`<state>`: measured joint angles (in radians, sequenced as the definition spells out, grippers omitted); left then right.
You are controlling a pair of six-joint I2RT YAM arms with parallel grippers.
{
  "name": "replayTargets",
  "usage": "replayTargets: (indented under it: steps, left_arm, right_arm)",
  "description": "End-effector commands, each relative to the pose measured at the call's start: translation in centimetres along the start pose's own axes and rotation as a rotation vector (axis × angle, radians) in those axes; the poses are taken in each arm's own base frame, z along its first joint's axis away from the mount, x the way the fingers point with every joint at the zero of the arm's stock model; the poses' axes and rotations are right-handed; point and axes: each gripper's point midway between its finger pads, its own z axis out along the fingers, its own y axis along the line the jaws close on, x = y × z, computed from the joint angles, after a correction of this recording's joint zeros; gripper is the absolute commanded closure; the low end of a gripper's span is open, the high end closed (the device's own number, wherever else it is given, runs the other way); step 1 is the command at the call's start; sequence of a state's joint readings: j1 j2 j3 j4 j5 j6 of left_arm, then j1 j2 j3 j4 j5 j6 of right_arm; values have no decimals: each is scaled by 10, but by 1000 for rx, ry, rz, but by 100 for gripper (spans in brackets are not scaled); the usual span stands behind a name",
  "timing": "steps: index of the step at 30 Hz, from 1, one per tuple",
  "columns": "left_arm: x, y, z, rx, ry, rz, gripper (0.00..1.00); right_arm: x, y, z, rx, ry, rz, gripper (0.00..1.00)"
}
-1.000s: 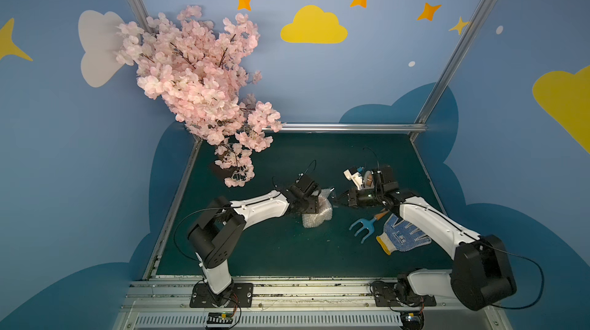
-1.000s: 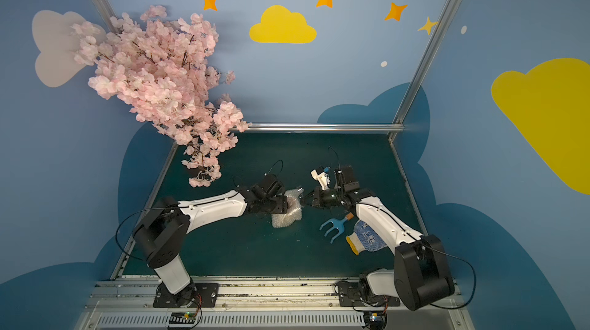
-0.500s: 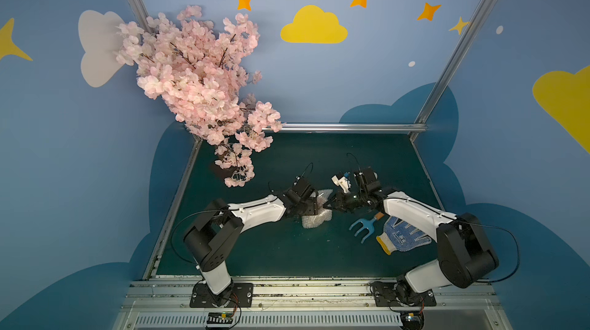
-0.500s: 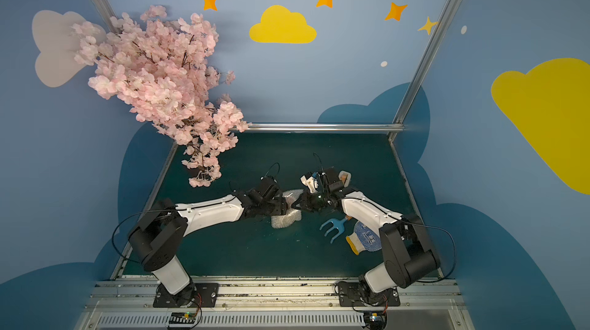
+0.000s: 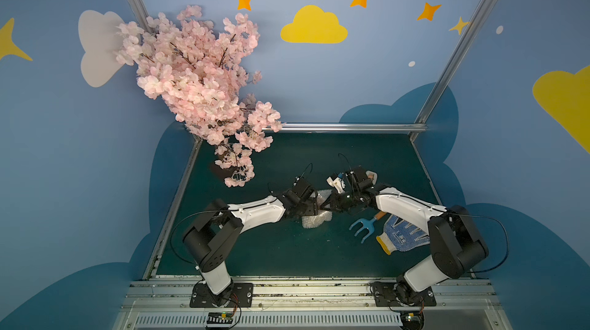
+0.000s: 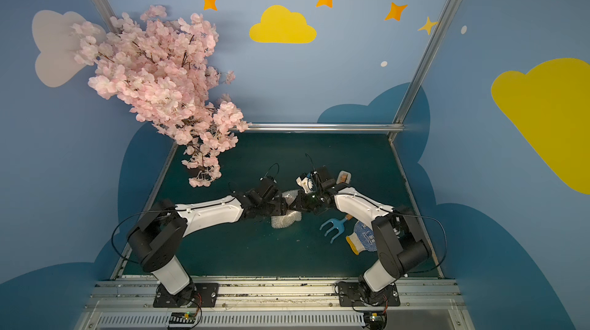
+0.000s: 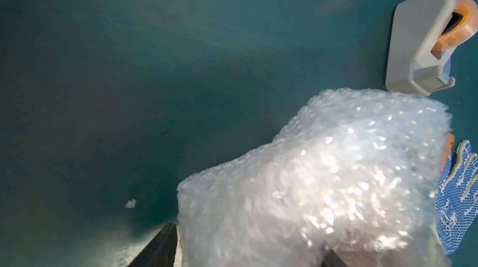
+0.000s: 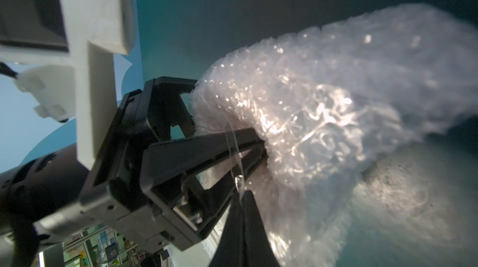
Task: Wrap mugs in bubble wrap
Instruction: Stick the tape on the bubble wrap.
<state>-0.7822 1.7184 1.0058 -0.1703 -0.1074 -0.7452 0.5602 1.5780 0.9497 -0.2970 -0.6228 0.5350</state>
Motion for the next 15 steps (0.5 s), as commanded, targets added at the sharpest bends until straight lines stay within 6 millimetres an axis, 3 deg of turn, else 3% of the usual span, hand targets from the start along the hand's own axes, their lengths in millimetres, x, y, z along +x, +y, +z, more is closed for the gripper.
replayTargets:
  steps: [1, 15]
  left_arm:
    - [16, 11, 0, -43, 57, 17, 26]
    - [14, 10, 0, -50, 59, 16, 26]
  right_arm:
    - [12, -19, 4, 128, 39, -70, 100]
    - [30, -60, 4, 454, 48, -448, 100]
